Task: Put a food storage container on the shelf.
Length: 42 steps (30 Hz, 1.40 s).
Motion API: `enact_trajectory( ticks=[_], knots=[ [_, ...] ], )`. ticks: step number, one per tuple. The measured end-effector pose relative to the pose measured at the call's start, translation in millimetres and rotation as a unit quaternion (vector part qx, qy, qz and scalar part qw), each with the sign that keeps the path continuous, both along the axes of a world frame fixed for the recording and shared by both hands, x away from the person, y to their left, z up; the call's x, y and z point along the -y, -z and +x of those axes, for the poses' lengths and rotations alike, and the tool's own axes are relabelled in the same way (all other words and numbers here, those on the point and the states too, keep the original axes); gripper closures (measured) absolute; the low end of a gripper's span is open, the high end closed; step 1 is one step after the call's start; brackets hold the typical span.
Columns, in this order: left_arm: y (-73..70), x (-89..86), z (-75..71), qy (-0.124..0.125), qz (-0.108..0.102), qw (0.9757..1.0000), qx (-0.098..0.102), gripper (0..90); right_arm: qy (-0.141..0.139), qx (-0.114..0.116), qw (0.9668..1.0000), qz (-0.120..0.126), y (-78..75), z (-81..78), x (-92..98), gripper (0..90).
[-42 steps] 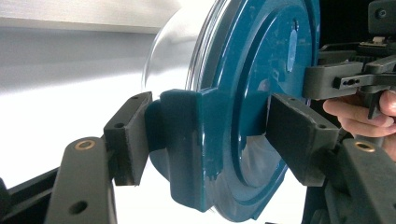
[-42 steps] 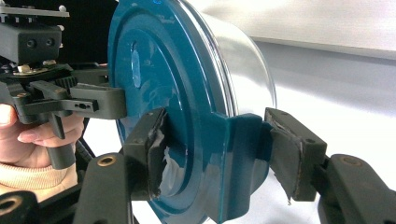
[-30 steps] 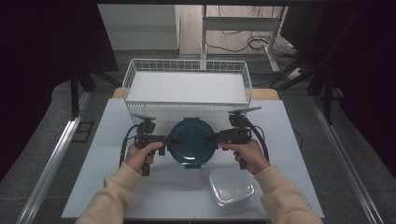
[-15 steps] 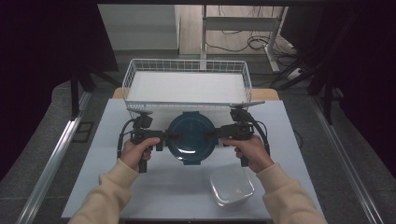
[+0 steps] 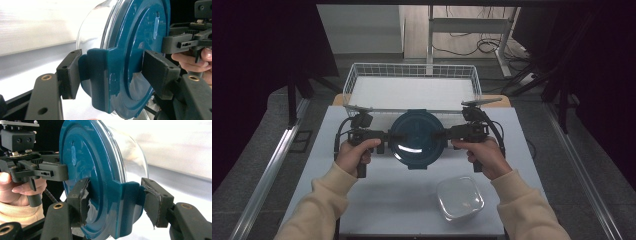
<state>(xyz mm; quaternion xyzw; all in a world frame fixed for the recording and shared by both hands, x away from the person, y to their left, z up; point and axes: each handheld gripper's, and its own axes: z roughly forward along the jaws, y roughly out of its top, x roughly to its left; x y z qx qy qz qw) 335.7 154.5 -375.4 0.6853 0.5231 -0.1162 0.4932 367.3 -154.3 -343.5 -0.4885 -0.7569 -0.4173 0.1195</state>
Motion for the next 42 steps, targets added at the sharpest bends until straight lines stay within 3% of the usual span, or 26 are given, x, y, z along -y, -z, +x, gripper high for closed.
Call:
enact_trajectory(
  ticks=[21,42],
  knots=[
    [-33.6,-4.1,13.0,-0.008,0.003,0.9997,0.023,34.1,-0.005,0.031,0.9995,0.009,-31.1,15.0,-4.2,41.8],
    [-72.4,-4.5,61.6,-0.002,0.019,0.9992,0.035,34.1,0.003,0.045,0.9986,0.026,-58.7,56.9,-2.6,41.9]
  ],
)
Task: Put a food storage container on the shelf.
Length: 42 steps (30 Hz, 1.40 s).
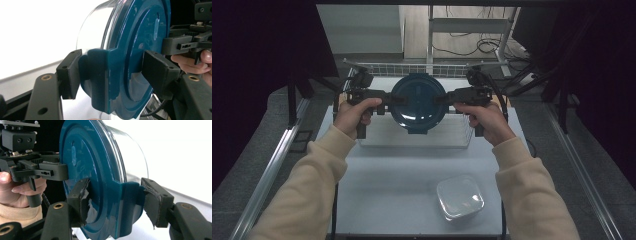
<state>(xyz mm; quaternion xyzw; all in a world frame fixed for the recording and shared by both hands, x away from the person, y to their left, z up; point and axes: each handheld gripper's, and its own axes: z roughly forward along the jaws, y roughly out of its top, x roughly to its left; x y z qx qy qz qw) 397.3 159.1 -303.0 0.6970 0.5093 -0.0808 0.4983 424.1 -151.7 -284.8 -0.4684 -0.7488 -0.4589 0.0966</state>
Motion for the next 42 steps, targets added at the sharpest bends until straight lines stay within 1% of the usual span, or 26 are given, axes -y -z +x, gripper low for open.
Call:
enact_trajectory(
  ticks=[1,2,3,5,6,8,9,13,14,15,16,18,19,21,22,23,26,28,31,32,34,35,37,39,40,42],
  knots=[
    [0.0,0.0,0.0,0.0,0.0,1.0,0.0,34.1,0.0,0.0,1.0,0.0,0.0,0.0,0.0,41.9],
    [-4.2,-0.5,2.6,-0.003,0.002,1.0,0.003,34.1,-0.001,0.001,1.0,0.001,-3.5,4.8,-0.6,41.9],
    [-4.2,-0.5,2.6,-0.003,0.002,1.0,0.003,34.1,-0.002,0.002,1.0,0.002,-4.8,6.1,-0.9,41.9],
    [-8.1,-1.5,5.8,-0.005,-0.001,1.0,0.008,34.1,-0.001,0.003,1.0,0.003,-7.0,8.0,-1.7,41.9],
    [-10.7,-2.8,8.5,-0.005,0.001,1.0,0.008,34.1,-0.002,0.006,1.0,0.003,-9.9,11.3,-3.1,41.9],
    [-12.1,-3.7,10.2,-0.005,0.001,1.0,0.009,34.1,-0.003,0.007,1.0,0.002,-11.1,12.6,-3.6,41.9],
    [-13.9,-4.8,12.2,-0.004,0.001,1.0,0.009,34.1,-0.004,0.005,1.0,0.002,-14.6,16.2,-5.4,41.9],
    [-18.9,-7.7,19.2,-0.007,0.0,0.9999,0.009,34.1,-0.005,0.009,0.9999,0.003,-18.6,21.9,-7.9,41.9],
    [-20.5,-8.6,23.0,-0.008,0.0,0.9999,0.008,34.1,-0.005,0.01,0.9999,0.003,-20.5,26.3,-9.0,41.9],
    [-20.5,-8.6,23.0,-0.008,0.0,0.9999,0.008,34.1,-0.005,0.01,0.9999,0.003,-20.5,26.3,-9.0,41.9],
    [-22.2,-9.2,28.1,-0.008,0.0,0.9999,0.006,34.0,-0.005,0.006,1.0,0.004,-22.1,30.9,-9.8,41.9],
    [-22.6,-9.4,30.7,-0.009,0.001,1.0,0.005,34.0,-0.005,0.006,1.0,0.005,-22.3,32.8,-10.0,41.9],
    [-23.0,-10.4,36.5,-0.005,0.003,1.0,0.003,34.0,-0.004,0.005,1.0,0.005,-22.8,38.3,-10.6,41.9],
    [-23.1,-10.9,42.0,-0.006,0.002,1.0,-0.001,33.9,-0.003,0.004,1.0,0.005,-23.2,42.7,-10.9,41.9],
    [-23.1,-10.9,42.0,-0.006,0.002,1.0,-0.001,33.9,-0.004,0.005,1.0,0.005,-23.3,45.2,-11.2,41.9],
    [-22.7,-11.5,46.7,-0.006,0.003,1.0,-0.001,33.9,-0.004,0.004,1.0,0.004,-23.3,47.7,-11.4,41.9],
    [-19.2,-13.0,54.2,-0.005,0.005,1.0,-0.005,33.9,-0.004,-0.001,1.0,0.006,-20.0,55.6,-12.6,41.9],
    [-17.6,-13.5,56.3,-0.006,0.005,0.9999,-0.009,33.9,-0.005,-0.003,1.0,0.005,-18.3,58.2,-12.9,41.9],
    [-10.7,-15.1,63.6,-0.007,0.008,0.9999,-0.013,33.9,-0.008,-0.011,0.9999,0.005,-10.7,66.7,-14.4,41.9],
    [-8.7,-15.3,65.4,-0.008,0.004,0.9998,-0.015,33.8,-0.006,-0.012,0.9999,0.004,-8.5,68.5,-15.2,41.9],
    [-3.6,-15.7,70.0,-0.008,0.003,0.9997,-0.022,33.5,-0.003,-0.016,0.9999,0.003,-4.7,71.7,-16.8,41.8],
    [-1.7,-16.0,71.9,-0.013,-0.005,0.9996,-0.025,33.5,-0.004,-0.018,0.9998,0.0,-3.2,73.4,-16.6,41.9],
    [-0.7,-15.5,73.9,-0.015,-0.005,0.9996,-0.024,33.8,0.004,-0.027,0.9996,0.012,0.0,77.8,-15.3,42.0],
    [-0.7,-15.1,74.9,-0.015,-0.004,0.9996,-0.023,33.9,0.004,-0.028,0.9995,0.014,0.5,79.1,-14.6,42.0],
    [-0.3,-14.4,76.4,-0.016,-0.006,0.9996,-0.023,34.2,0.006,-0.035,0.9992,0.021,2.8,83.0,-12.2,42.0],
    [3.0,-15.0,82.1,-0.023,-0.019,0.9991,-0.032,34.4,0.014,-0.044,0.9985,0.029,5.0,86.0,-11.1,41.7]
  ],
)
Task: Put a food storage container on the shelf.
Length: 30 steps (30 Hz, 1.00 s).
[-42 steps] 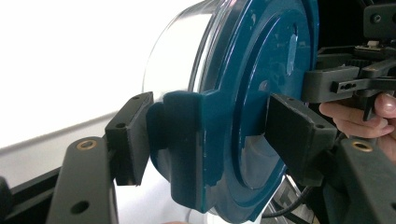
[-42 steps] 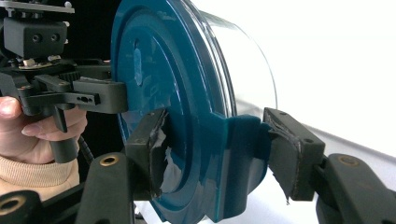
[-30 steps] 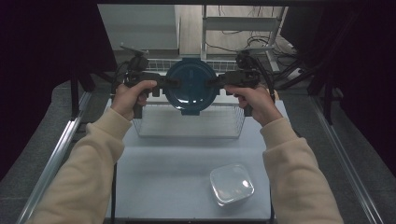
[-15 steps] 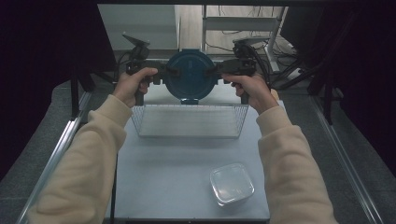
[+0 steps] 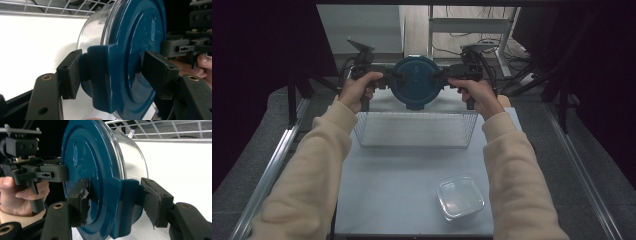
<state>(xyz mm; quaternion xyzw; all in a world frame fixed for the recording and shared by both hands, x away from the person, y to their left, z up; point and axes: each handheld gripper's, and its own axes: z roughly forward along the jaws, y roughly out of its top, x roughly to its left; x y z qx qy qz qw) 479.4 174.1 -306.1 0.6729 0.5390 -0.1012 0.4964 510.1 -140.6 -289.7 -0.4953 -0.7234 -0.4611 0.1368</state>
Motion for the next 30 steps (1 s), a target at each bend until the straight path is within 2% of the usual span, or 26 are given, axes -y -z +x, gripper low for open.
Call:
enact_trajectory(
  ticks=[3,6,8,13,15,17,23,24,26,28,30],
  knots=[
    [4.7,-1.3,6.4,-0.008,-0.018,0.9997,-0.013,34.2,0.006,-0.005,1.0,0.0,2.4,3.8,-0.5,41.0],
    [6.7,-1.9,10.0,-0.012,-0.023,0.9995,-0.021,34.1,0.012,-0.016,0.9998,0.006,4.7,7.4,0.1,40.7],
    [10.5,-3.0,15.8,-0.018,-0.031,0.9988,-0.034,33.9,0.019,-0.027,0.9994,0.011,8.7,12.1,0.1,39.6],
    [18.0,-2.9,22.7,-0.027,-0.047,0.9976,-0.044,33.2,0.034,-0.049,0.9979,0.023,16.4,19.2,0.8,38.2],
    [20.4,-3.2,24.9,-0.028,-0.048,0.9973,-0.049,32.7,0.039,-0.058,0.9971,0.028,19.5,21.7,1.0,37.5],
    [21.2,-3.3,25.7,-0.029,-0.048,0.9974,-0.046,32.4,0.043,-0.07,0.9961,0.032,22.6,23.5,1.5,37.1],
    [22.5,-3.4,25.3,-0.029,-0.052,0.9974,-0.04,32.0,0.047,-0.064,0.9962,0.035,23.0,22.2,1.5,36.5],
    [22.5,-2.2,24.1,-0.031,-0.048,0.9978,-0.033,31.3,0.053,-0.052,0.9968,0.029,22.1,19.2,-0.5,34.5],
    [18.6,0.6,19.8,-0.049,-0.012,0.9987,-0.005,25.8,0.057,-0.033,0.9977,0.012,20.1,15.3,-4.6,29.5],
    [13.3,2.1,12.5,-0.067,0.019,0.9971,0.03,22.2,0.059,-0.016,0.9981,-0.012,15.4,8.6,-9.9,23.2],
    [8.7,2.1,4.9,-0.068,0.048,0.9947,0.06,19.3,0.063,0.014,0.997,-0.043,9.3,0.5,-14.6,17.3]
  ],
)
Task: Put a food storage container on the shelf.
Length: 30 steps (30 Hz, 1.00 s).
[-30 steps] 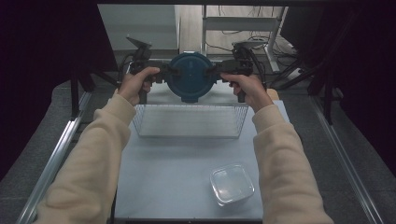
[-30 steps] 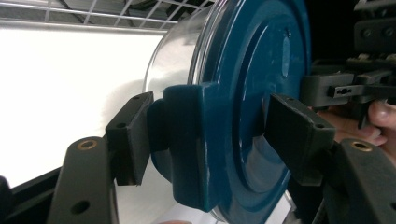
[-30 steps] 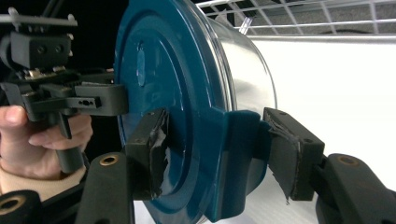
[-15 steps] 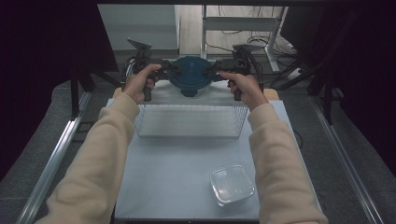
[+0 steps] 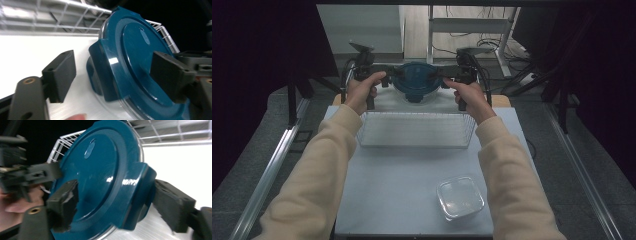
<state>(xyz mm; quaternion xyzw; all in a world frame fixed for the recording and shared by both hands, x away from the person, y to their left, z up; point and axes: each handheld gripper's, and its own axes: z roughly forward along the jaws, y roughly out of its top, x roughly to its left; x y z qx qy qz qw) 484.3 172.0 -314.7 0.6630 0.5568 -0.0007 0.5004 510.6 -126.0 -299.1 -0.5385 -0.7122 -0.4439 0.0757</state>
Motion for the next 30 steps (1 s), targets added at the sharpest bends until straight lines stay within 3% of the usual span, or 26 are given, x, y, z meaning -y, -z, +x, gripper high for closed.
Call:
enact_trajectory(
  ticks=[2,3,4,5,9,10,11,13,14,16,17,18,19,20,21,24,26,30],
  knots=[
    [-4.2,-2.0,-7.6,0.001,0.017,0.9997,0.019,17.9,-0.001,0.024,0.9994,-0.024,-5.6,-7.6,-2.5,12.8],
    [-4.2,-2.0,-7.6,0.001,0.017,0.9997,0.019,17.6,-0.001,0.024,0.9994,-0.024,-5.6,-7.6,-2.5,12.8],
    [-7.9,-4.5,-15.3,-0.006,0.033,0.9989,0.034,17.5,0.006,0.049,0.9981,-0.037,-12.3,-15.5,-1.0,10.3],
    [-9.7,-6.0,-19.2,-0.006,0.039,0.9983,0.042,17.4,0.007,0.055,0.9977,-0.039,-14.1,-17.7,0.4,9.5],
    [-13.8,-10.4,-35.0,0.001,0.032,0.9976,0.061,17.3,0.007,0.075,0.9965,-0.036,-19.9,-27.4,8.1,9.1],
    [-15.8,-12.3,-47.8,0.01,0.037,0.9965,0.075,17.3,0.002,0.09,0.9954,-0.032,-21.3,-36.3,15.2,9.1],
    [-15.8,-12.3,-47.8,0.01,0.037,0.9965,0.075,17.4,0.002,0.09,0.9954,-0.032,-21.3,-36.3,15.2,9.1],
    [-17.9,-13.2,-67.4,0.019,0.065,0.9936,0.091,17.4,-0.007,0.117,0.9916,-0.055,-21.6,-50.6,22.5,10.7],
    [-17.9,-13.2,-67.4,0.019,0.065,0.9936,0.091,17.5,-0.007,0.117,0.9916,-0.055,-21.6,-50.6,22.5,10.7],
    [-18.9,-14.1,-86.8,0.032,0.076,0.9911,0.105,17.8,-0.022,0.137,0.9884,-0.063,-19.8,-68.6,30.3,12.4],
    [-18.9,-14.1,-86.8,0.032,0.076,0.9911,0.105,18.0,-0.026,0.141,0.9876,-0.065,-19.1,-72.9,31.9,13.0],
    [-18.4,-16.1,-102.2,0.037,0.079,0.9893,0.117,19.0,-0.033,0.152,0.9853,-0.071,-17.6,-80.4,34.5,14.4],
    [-18.4,-16.1,-102.2,0.037,0.079,0.9893,0.117,20.0,-0.033,0.152,0.9853,-0.071,-17.6,-80.4,34.5,14.4],
    [-16.7,-18.3,-114.3,0.039,0.083,0.9876,0.127,20.6,-0.046,0.172,0.9802,-0.087,-14.3,-93.8,38.5,16.5],
    [-14.8,-19.5,-121.5,0.041,0.085,0.9868,0.132,20.7,-0.05,0.181,0.9778,-0.093,-12.5,-98.7,40.0,17.0],
    [-6.1,-23.2,-142.5,0.045,0.089,0.9849,0.142,23.4,-0.055,0.196,0.9739,-0.101,-3.2,-117.3,46.2,17.3],
    [0.6,-25.1,-155.1,0.047,0.094,0.9832,0.149,24.2,-0.059,0.199,0.9736,-0.095,4.1,-127.8,50.7,17.9],
    [12.8,-27.6,-168.9,0.052,0.091,0.9839,0.145,23.6,-0.061,0.197,0.9744,-0.09,14.1,-138.8,56.0,18.5]
  ],
)
